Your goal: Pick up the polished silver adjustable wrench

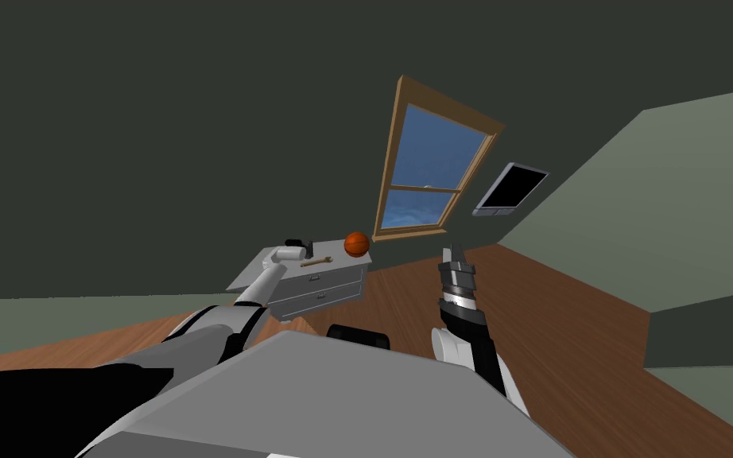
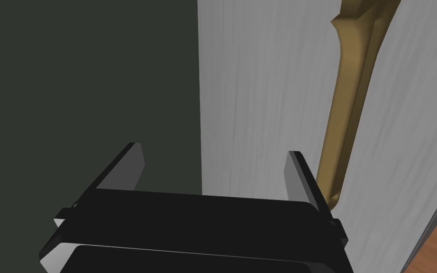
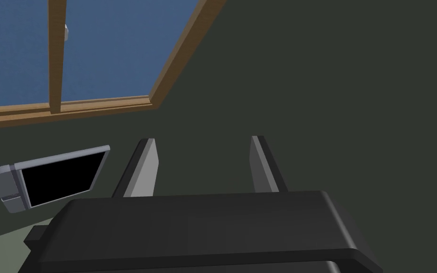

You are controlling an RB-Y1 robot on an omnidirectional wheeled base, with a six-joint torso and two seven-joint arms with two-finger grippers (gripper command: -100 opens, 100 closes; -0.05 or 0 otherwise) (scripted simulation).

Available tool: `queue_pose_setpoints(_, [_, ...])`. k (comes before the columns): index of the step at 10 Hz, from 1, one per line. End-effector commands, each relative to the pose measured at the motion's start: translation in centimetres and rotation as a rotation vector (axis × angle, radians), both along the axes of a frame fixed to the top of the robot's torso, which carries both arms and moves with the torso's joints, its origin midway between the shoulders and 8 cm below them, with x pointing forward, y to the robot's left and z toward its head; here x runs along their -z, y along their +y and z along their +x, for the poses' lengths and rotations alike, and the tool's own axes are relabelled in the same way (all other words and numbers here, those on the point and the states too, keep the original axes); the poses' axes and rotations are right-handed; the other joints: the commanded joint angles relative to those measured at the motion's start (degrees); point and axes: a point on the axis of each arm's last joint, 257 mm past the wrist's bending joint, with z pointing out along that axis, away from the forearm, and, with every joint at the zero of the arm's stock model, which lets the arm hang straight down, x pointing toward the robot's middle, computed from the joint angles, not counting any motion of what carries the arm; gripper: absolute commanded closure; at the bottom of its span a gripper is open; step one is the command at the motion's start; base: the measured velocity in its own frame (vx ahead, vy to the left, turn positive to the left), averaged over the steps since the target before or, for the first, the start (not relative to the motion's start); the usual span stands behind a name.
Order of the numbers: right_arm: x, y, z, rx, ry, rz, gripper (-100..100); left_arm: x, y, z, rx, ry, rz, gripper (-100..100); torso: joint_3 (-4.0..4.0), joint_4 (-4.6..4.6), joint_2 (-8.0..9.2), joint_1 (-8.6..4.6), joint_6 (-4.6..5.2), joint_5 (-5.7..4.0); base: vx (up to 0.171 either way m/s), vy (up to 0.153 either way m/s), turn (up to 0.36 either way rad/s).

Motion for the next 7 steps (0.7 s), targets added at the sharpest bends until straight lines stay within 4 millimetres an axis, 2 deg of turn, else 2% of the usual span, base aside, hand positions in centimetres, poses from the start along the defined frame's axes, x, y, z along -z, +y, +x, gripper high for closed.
queue_pose_setpoints(1, [0.0, 0.0, 0.0, 0.0, 0.0, 0.0, 0, 1.0, 0.2, -0.4, -0.006, 0.06, -0.03, -100, 0.0, 0.0, 0.0, 0.0, 0.0, 0.0, 0.029, -0.001, -0.078])
queue_pose_setpoints(6, [0.0, 0.0, 0.0, 0.0, 0.0, 0.0, 0, 5.2, 0.9, -3.4, -0.043, 0.23, -0.097, -100, -0.04, -0.01, -0.08, 0.01, 0.01, 0.0, 0.035, 0.004, -0.054])
queue_pose_setpoints(7, [0.0, 0.0, 0.0, 0.0, 0.0, 0.0, 0, 5.3, 0.9, -3.5, -0.043, 0.231, -0.097, -100, -0.03, -0.02, -0.05, 0.02, -0.01, 0.01, 0.015, 0.006, 0.003])
